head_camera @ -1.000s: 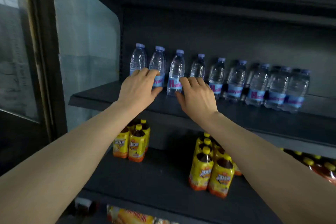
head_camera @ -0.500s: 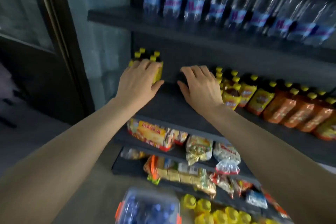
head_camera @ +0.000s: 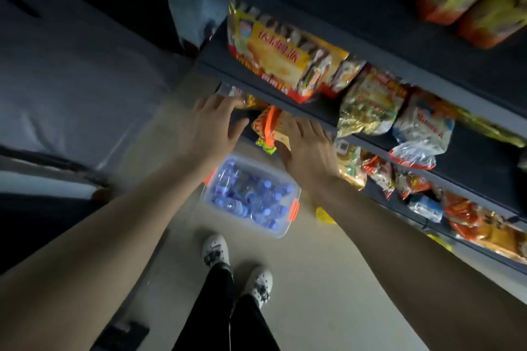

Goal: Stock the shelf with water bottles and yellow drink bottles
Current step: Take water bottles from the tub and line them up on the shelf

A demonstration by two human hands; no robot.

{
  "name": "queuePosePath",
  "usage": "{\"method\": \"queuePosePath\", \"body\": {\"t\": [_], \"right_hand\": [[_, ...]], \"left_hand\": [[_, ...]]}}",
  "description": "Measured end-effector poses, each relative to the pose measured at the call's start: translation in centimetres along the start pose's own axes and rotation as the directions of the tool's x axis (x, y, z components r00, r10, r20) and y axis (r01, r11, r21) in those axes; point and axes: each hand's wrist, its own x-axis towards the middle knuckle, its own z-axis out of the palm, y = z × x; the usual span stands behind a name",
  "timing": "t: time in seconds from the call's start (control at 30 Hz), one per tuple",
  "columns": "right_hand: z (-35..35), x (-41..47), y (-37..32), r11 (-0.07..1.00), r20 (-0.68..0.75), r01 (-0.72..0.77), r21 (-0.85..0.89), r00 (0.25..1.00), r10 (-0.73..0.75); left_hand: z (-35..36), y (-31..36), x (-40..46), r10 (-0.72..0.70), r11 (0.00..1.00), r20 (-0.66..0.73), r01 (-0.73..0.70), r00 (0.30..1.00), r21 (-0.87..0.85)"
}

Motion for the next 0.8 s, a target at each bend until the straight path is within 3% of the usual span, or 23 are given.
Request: {"method": "queuePosePath", "body": {"t": [0.13,0.47,0.6,0.7,0.8], "right_hand": [[8.8,-4.7,1.0,0.999,0.195,-0.034,0.001,0.980,0.033],[30.5,-12.2,3.0,0.993,0.462,-0.107,-0.041,0.879,0.114],[37.3,-14.1,5.3,0.975,0.589,-0.210,-0.067,0.781,0.208],[41.7,-15.0,7.2,0.954,0.590,-0.289,-0.082,0.757,0.280],[45.6,-15.1,8.6,0.953,0.565,-0.271,-0.134,0.769,0.298]], "left_hand": [[9.3,-3.0,-6.2,-0.066,0.996,0.065,0.070,0.996,-0.063],[29.3,-10.3,-18.4,-0.186,0.983,0.419,0.171,0.889,0.073],[36.1,-12.4,-21.3,-0.213,0.977,0.476,0.194,0.853,0.089],[40.6,-13.4,-23.0,-0.204,0.979,0.508,0.183,0.837,0.090],[44.3,-14.2,-24.3,-0.191,0.982,0.535,0.165,0.823,0.098]]}}
